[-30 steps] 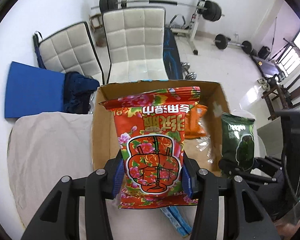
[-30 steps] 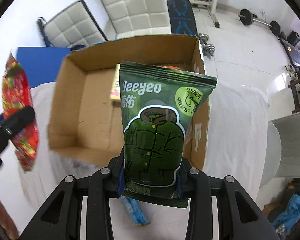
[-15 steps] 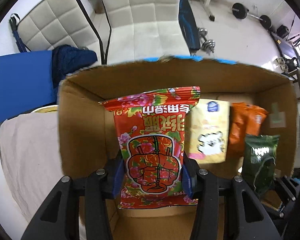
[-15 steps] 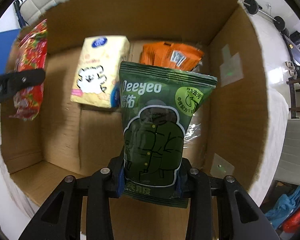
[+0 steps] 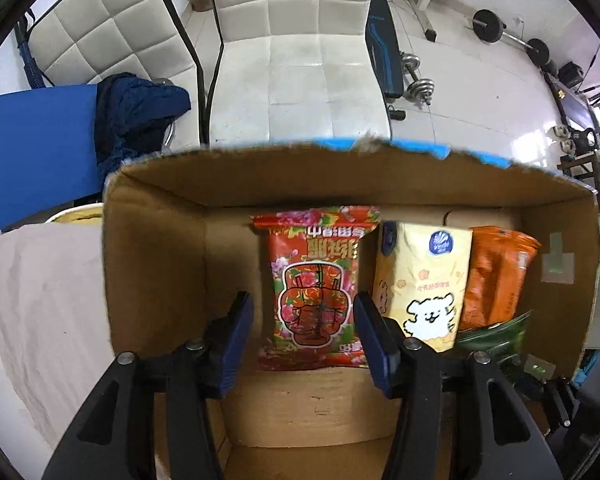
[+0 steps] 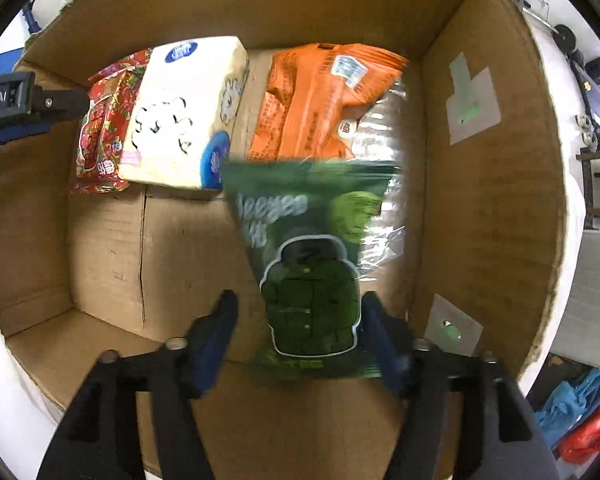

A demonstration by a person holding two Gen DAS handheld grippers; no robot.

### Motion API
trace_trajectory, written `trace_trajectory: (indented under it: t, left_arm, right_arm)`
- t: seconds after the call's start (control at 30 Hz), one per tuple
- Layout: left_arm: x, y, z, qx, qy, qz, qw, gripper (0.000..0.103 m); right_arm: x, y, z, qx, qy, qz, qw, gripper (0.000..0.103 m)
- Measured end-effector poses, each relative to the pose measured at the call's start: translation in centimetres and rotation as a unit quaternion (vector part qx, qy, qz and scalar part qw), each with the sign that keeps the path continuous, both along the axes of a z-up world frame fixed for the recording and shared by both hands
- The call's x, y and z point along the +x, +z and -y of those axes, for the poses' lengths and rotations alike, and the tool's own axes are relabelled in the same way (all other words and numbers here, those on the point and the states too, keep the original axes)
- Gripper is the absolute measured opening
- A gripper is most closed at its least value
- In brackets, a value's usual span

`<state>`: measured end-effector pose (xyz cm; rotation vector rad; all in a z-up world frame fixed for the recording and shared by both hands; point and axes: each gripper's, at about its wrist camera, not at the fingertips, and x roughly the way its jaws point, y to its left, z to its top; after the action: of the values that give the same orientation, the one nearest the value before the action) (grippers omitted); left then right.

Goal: Organize soft objects
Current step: 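Lower both bags into the box and open both tools, then grasp the lilac towel with the left tool while the right tool grasps the blue packet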

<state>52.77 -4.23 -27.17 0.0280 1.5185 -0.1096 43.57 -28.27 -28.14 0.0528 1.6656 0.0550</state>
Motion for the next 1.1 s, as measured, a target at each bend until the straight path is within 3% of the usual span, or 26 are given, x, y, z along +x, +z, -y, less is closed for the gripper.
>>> trace_trajectory:
  t: [0.13,0.2,0.27,0.33,0.43,0.67,0.93,1.1]
  left_arm:
    - [-0.7,1.6,0.0,-0.005,0.003,0.016,0.9998,0.053]
    - [-1.7,2.7,0.3,-0.005,-0.002,0.030,0.9995,0.058]
    - [-2.7,3.9,0.4,-0.002,-0.002,0.056,0.9984,0.084]
    - [-4.6,5.1,0.2,-0.007,0.005,0.085,0.9964,0.094]
    - [-7.1,6.1,0.2,-0.017,0.008,0.097,0.9951,0.102]
    - [-12.5,9.5,0.0,-0.013,0.014,0.151,0.9884,0.102]
    - [-17.8,14.3,-0.7,-0.027,0.024,0.192,0.9808,0.102]
    - [-21.3,16.8,-1.1,-0.006,0.028,0.225,0.9739,0.102]
  right_arm:
    - [0.1,1.3,0.2,0.000,-0.005,0.013,1.000,0.069]
    - [0.0,2.2,0.1,-0.004,-0.010,0.021,1.000,0.081]
    - [-0.5,3.3,0.2,-0.006,-0.021,0.036,0.999,0.099]
    - [-1.3,4.3,0.6,-0.002,-0.031,0.052,0.998,0.102]
    - [-2.4,5.8,1.2,0.005,-0.036,0.066,0.997,0.103]
    - [-6.5,9.3,0.6,-0.018,-0.038,0.119,0.992,0.103]
    - [-11.1,15.3,1.4,-0.025,-0.048,0.184,0.981,0.103]
    - [-13.9,19.6,1.5,-0.025,-0.044,0.230,0.972,0.103]
